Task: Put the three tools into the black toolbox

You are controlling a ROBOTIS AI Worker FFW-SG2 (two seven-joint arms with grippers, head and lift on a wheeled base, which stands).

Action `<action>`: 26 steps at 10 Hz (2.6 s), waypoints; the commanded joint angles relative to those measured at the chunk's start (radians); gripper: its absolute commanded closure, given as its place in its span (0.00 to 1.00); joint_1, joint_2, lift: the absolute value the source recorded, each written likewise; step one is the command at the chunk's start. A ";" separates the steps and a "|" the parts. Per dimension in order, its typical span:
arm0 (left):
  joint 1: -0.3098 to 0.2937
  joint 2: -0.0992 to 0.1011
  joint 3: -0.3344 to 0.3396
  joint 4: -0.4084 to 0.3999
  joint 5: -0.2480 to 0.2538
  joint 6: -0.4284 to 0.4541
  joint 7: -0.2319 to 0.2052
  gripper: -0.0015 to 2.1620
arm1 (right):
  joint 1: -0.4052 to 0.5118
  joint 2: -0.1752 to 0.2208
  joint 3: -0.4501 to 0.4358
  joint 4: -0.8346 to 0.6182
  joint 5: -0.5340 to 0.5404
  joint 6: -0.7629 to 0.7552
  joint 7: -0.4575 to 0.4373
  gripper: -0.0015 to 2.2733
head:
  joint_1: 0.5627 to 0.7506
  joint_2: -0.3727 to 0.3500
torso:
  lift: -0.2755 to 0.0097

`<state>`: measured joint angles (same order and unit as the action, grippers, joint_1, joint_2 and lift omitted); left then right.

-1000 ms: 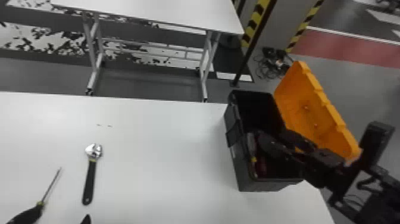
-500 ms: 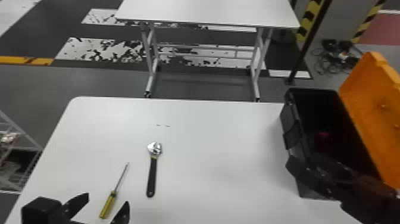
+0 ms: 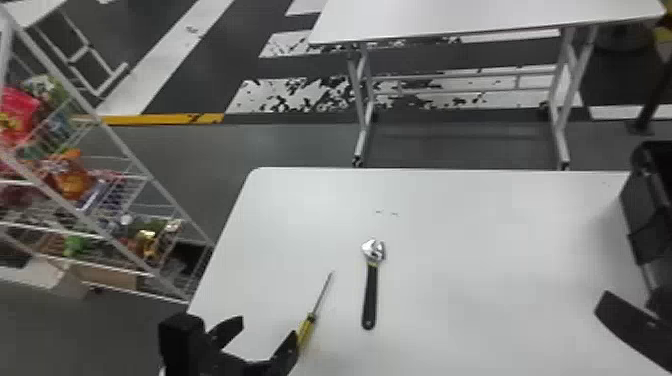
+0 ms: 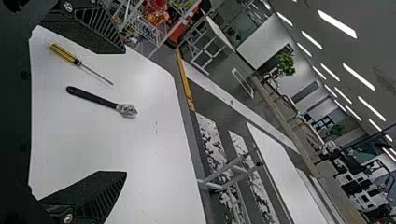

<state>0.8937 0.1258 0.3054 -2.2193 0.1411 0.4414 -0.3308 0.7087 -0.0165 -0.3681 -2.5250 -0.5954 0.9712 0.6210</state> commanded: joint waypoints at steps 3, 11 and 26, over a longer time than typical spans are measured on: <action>-0.087 0.002 0.040 0.076 -0.006 0.006 -0.105 0.04 | 0.031 0.007 0.015 0.000 -0.004 -0.012 0.023 0.04 | 0.70 1.00 | 0.79; -0.249 0.012 -0.023 0.199 -0.146 0.224 -0.109 0.07 | 0.034 0.004 0.011 -0.008 -0.003 -0.008 0.036 0.04 | 0.70 1.00 | 0.79; -0.334 0.009 -0.154 0.181 -0.245 0.426 -0.027 0.99 | -0.009 -0.023 -0.060 0.023 -0.083 -0.005 0.083 0.04 | 0.70 0.87 | 0.79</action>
<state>0.5525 0.1348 0.1461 -2.0290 -0.1098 0.8673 -0.3573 0.7034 -0.0398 -0.4330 -2.5019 -0.6791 0.9657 0.7040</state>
